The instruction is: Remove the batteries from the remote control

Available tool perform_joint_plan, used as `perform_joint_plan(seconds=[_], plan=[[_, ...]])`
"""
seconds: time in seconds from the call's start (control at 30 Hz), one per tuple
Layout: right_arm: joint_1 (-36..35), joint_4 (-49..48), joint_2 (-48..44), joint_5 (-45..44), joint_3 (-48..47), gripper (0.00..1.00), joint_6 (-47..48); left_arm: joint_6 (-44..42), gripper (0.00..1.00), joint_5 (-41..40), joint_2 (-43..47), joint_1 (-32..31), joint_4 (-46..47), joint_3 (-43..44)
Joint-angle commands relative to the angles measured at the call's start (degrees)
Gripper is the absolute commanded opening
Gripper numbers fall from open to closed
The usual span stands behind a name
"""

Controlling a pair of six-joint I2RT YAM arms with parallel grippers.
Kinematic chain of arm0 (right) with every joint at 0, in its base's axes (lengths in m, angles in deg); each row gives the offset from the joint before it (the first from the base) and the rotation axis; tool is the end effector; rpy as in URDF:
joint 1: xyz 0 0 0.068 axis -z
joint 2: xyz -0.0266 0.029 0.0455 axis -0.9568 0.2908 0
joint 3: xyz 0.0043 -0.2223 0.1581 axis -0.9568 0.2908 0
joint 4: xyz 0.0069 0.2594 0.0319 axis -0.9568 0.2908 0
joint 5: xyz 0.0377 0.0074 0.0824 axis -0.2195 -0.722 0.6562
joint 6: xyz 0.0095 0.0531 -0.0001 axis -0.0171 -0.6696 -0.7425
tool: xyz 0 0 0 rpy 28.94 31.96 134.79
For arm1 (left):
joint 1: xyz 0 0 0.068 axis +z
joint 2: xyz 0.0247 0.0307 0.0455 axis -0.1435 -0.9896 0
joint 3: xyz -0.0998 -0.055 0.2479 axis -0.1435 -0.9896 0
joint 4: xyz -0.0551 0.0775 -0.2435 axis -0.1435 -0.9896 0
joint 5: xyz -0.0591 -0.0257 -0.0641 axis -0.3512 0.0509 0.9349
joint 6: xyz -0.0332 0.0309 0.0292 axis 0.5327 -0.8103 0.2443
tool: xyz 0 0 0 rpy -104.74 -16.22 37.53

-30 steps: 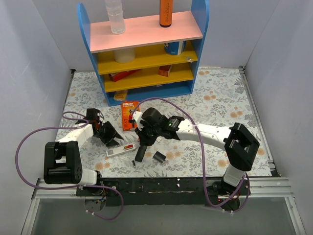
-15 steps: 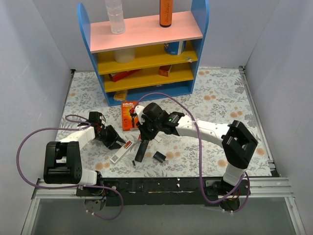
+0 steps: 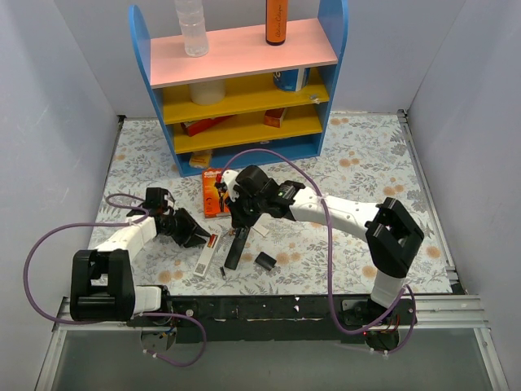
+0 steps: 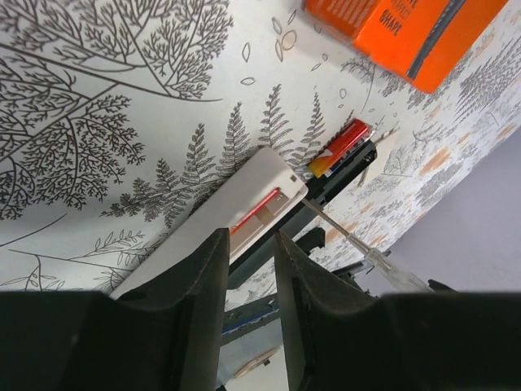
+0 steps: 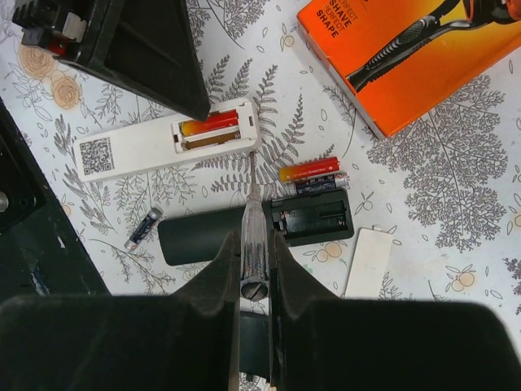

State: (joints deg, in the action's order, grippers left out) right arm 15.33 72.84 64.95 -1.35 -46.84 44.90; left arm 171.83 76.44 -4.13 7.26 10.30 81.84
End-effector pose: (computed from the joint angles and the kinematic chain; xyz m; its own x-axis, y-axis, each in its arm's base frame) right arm 0.2101 0.3435 0.2515 -0.4258 -0.5302 -0.7332 -0.8665 0.4723 0.1616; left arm 0.2046 -0.0213 0.1521 -0.2869 -0.8557 0.4307 -0.9189 0.1188 -0.3761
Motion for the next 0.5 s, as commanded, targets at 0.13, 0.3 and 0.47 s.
perform_joint_plan(seconds=[0.13, 0.3, 0.47], plan=[[0.2, 4.1, -3.6, -2.4, -2.2, 0.01, -1.7, -5.4, 0.28, -9.3, -2.7, -0.1, -5.2, 9.6], [0.2, 2.1, -6.1, -1.3, -0.6, 0.01, -4.4, -8.2, 0.24, -4.9, -5.4, -0.1, -1.9, 10.2], [-0.1, -2.2, -7.5, -0.2, 1.7, 0.01, -6.7, -11.7, 0.18, 1.3, -7.7, -0.1, -0.5, 9.9]])
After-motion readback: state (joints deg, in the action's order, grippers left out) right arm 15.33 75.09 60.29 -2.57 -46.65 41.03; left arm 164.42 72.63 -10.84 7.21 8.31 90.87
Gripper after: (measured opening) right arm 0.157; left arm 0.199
